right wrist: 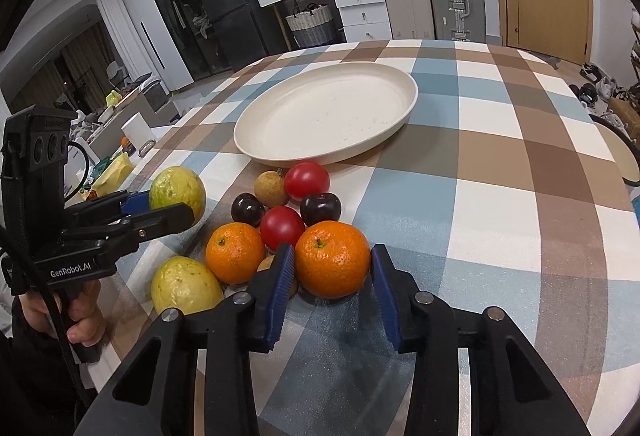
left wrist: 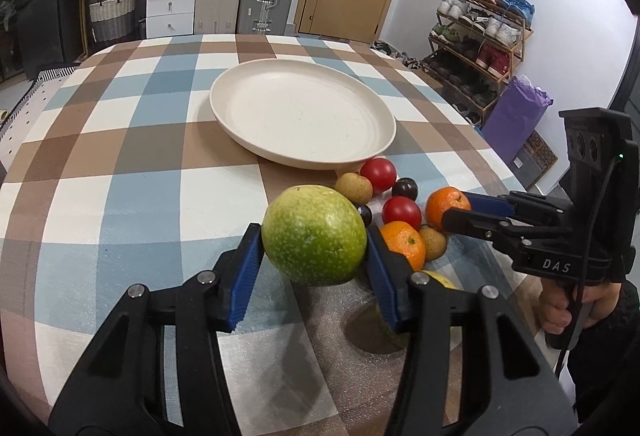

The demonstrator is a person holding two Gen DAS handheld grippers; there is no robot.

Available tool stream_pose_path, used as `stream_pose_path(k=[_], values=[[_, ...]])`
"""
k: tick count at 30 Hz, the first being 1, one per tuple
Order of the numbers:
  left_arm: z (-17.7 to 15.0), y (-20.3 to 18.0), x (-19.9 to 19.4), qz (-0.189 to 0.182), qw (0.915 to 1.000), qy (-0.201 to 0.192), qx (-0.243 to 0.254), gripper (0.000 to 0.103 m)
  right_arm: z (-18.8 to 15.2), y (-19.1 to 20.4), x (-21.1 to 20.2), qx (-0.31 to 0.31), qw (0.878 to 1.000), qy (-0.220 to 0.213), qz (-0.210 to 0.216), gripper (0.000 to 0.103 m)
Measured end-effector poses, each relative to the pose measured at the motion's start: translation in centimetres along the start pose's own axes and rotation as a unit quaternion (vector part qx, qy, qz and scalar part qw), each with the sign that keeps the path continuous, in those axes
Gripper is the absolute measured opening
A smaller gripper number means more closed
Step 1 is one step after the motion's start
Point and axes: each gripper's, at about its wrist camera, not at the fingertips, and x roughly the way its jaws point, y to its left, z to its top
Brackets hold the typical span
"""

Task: Organize fruits
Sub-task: 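Carry the green citrus and orange over the cream plate and lower them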

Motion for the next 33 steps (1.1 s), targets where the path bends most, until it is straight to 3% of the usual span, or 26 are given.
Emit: stream_pose_path(k=[14,33], values=[[2.8,0.7,-2.7,0.019,0.9975,-0.068,0.003,0.048,2.5,1.5,-2.8,-0.011,0.998,-0.062,-0.013,0.040],[7.7,1.1,-0.5,0.043,0.9941,-0.098,0.018,0.048,7.5,1.6,-1.4,0.000,0.994,-0.106,-0.005,0.040]])
